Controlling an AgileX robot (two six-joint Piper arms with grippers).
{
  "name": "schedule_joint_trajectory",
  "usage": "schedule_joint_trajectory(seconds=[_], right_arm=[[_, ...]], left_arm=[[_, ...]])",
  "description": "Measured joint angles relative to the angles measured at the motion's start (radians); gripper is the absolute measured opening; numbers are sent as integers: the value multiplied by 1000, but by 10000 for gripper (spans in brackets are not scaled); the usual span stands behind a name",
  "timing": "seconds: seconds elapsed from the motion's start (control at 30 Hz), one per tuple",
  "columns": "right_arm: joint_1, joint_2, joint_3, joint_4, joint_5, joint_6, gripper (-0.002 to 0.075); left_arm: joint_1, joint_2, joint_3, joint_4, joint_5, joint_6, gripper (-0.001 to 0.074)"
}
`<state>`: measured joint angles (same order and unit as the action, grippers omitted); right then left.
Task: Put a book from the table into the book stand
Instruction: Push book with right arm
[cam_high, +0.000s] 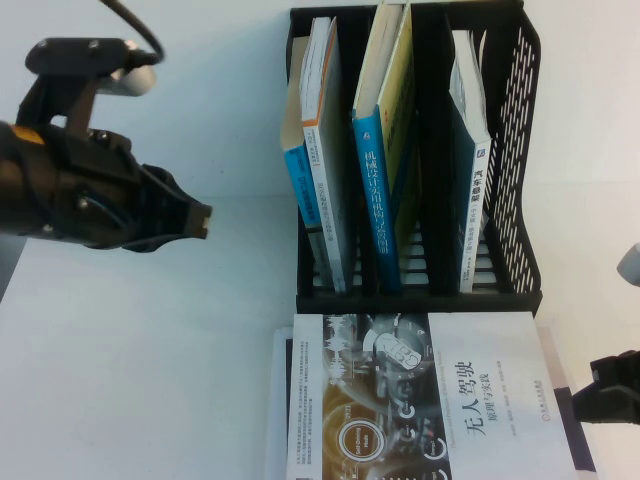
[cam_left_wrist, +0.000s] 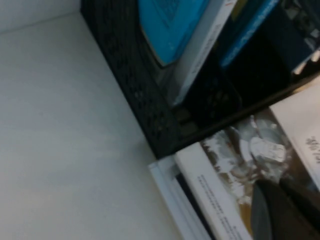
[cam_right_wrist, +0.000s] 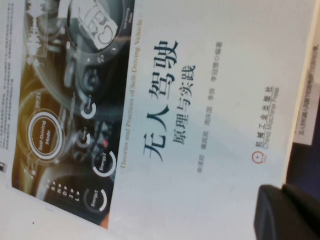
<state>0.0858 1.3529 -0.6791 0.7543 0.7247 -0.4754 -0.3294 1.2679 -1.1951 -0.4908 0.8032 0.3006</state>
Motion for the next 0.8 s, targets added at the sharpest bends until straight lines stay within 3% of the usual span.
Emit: schedule_joint_trajectory(seconds=[0.13,0.27,0.47,0.8], right_arm=[[0,0,0,5,1,0,-3],[0,0,0,7,1,0,-3],[0,0,0,23,1,0,-3],[0,0,0,78,1,-4,-3]], left_arm=[[120,57,-1,-264,119,198,-4],[165,144,-1,-467,213,289,-4],[166,211,24,-578,208,324,-4],[216,198,253,-753,180,436,-4]])
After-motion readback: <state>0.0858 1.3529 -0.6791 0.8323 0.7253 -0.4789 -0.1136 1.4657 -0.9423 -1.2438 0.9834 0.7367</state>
